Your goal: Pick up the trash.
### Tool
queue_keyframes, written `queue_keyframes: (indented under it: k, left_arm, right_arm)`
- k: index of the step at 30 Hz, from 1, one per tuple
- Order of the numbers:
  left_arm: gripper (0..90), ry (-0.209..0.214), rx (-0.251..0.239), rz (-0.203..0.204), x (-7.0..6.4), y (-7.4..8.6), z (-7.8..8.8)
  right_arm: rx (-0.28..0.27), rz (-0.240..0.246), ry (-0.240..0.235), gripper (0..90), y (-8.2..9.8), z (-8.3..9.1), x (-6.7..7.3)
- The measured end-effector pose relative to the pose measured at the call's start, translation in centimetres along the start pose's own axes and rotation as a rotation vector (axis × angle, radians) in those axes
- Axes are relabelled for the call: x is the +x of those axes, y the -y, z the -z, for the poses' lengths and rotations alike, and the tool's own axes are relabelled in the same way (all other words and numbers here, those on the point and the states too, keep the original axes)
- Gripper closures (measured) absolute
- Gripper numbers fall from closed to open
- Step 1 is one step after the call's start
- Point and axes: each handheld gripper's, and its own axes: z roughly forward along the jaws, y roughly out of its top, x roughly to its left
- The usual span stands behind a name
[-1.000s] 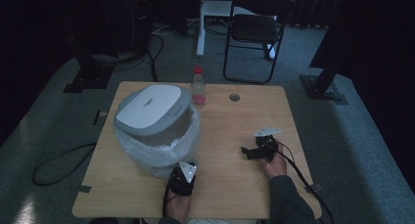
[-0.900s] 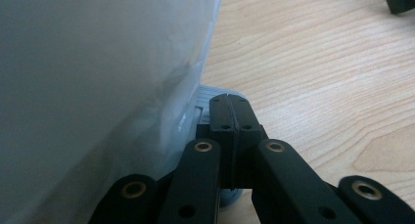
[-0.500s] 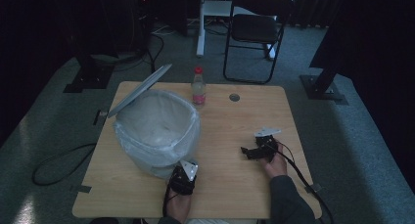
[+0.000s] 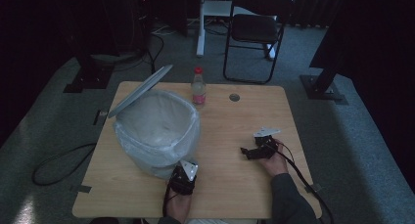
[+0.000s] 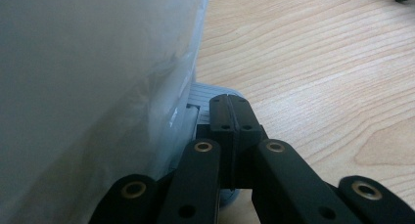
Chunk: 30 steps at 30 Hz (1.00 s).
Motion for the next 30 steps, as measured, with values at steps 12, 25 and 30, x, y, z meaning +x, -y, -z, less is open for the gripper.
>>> queue_keyframes:
  k: [12, 25, 30]
  left_arm:
    - [90.0, 0.000, 0.000, -0.001, 0.0, 0.0, 0.0]
    - [90.0, 0.001, -0.001, 0.026, -0.2, 0.1, 0.0]
    - [90.0, 0.001, 0.000, 0.026, -0.2, 0.1, 0.0]
  right_arm:
    - [-0.004, -0.029, -0.053, 43.0, -2.6, 0.5, 0.0]
    - [-0.086, 0.026, -0.060, 47.1, -8.5, 1.8, 0.2]
    - [-0.125, 0.039, -0.060, 49.8, -10.8, 1.6, 0.1]
